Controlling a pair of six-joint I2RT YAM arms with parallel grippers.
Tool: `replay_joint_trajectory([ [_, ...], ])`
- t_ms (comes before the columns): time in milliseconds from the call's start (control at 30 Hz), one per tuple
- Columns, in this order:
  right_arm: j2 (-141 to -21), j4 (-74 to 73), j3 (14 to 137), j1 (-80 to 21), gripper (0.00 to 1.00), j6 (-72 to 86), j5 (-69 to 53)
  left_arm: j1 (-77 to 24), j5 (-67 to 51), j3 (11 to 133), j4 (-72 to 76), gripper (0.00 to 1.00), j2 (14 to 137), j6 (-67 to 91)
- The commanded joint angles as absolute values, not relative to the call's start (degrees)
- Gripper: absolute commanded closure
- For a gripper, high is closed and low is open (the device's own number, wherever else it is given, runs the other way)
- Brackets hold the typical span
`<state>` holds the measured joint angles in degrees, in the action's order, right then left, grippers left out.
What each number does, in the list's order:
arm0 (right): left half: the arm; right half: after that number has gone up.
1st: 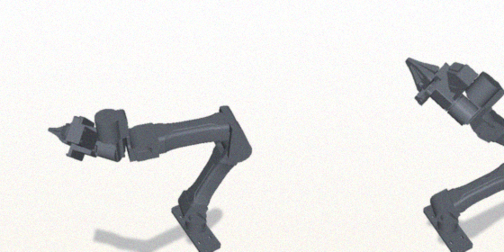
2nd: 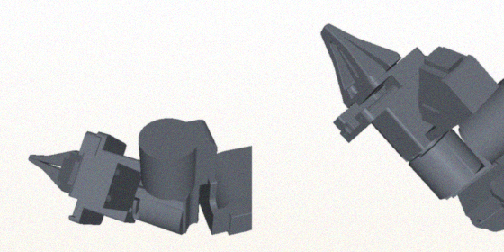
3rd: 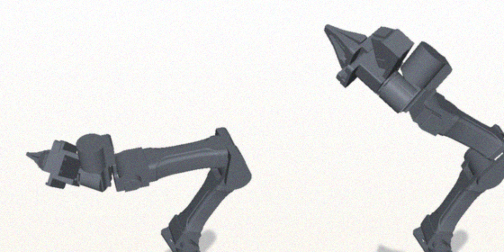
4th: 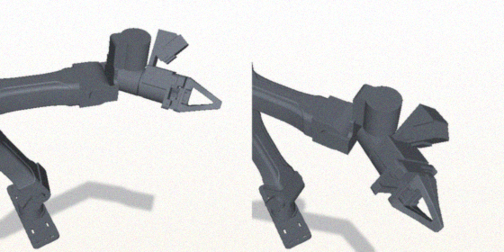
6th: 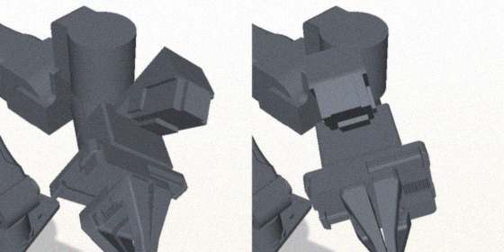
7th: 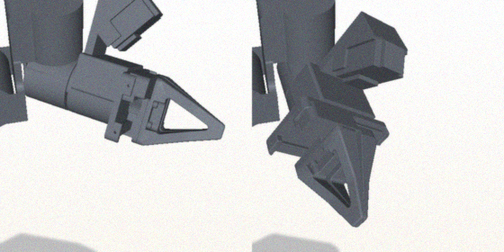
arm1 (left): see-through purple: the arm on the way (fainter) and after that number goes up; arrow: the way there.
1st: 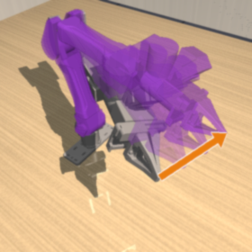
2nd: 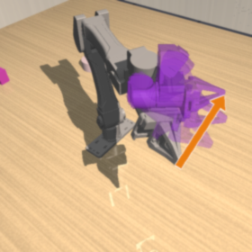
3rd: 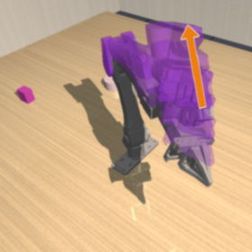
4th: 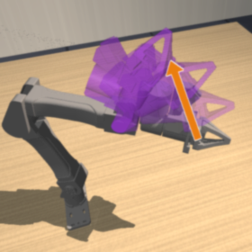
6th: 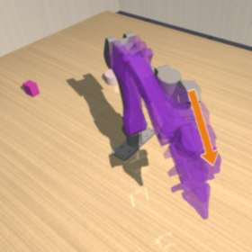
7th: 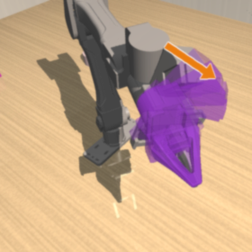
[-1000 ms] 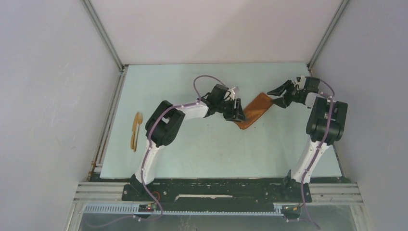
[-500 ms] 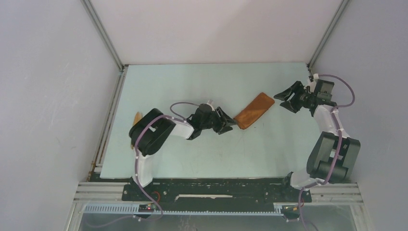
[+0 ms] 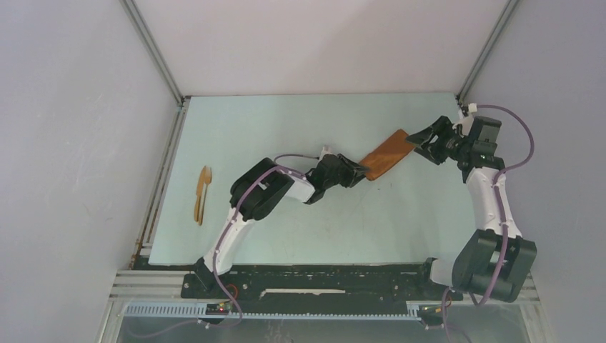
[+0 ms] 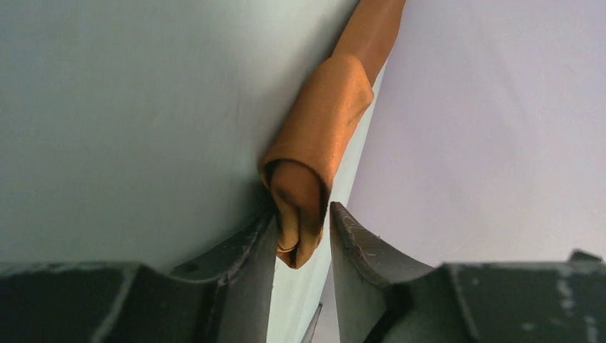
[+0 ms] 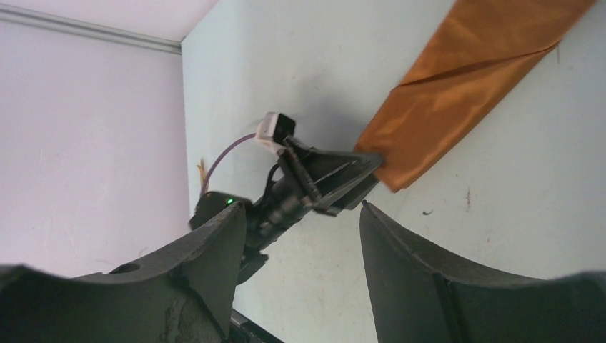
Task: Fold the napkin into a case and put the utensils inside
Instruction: Move the smaller rectangle folded napkin to the corner of the board.
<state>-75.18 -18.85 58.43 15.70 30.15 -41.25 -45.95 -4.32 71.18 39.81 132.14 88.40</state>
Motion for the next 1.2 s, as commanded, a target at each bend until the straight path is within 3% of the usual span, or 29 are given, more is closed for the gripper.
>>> replay_joint_trajectory([
  [0, -70.9, -18.0, 58.6, 15.4, 0.33, 31.3, -41.9, -46.2, -0.2, 79.7, 40.9, 0.62, 136.5, 90.5],
  [500, -68.6, -20.6, 58.8, 19.2, 0.33, 30.0, -43.8, -47.9, 1.5, 111.0, 33.1, 0.67, 153.3, 95.2],
  [733, -68.7, -20.7, 58.7, 19.5, 0.33, 30.1, -44.2, -48.2, -3.3, 109.5, 33.9, 0.52, 151.2, 94.1],
  [867, -68.2, -22.1, 58.8, 19.3, 0.32, 28.7, -43.3, -48.4, -9.6, 99.2, 36.8, 0.45, 141.5, 92.3],
  [1033, -66.9, -23.4, 58.1, 15.5, 0.32, 26.6, -40.6, -47.1, -17.9, 67.8, 38.4, 0.38, 117.3, 82.3],
  [1100, -66.6, -23.6, 57.7, 12.7, 0.32, 26.1, -40.6, -45.0, -21.3, 57.7, 31.5, 0.38, 106.0, 73.3],
  [1167, -66.1, -23.9, 57.1, 8.9, 0.32, 25.0, -39.7, -41.5, -22.4, 51.5, 14.5, 0.4, 94.8, 60.2],
])
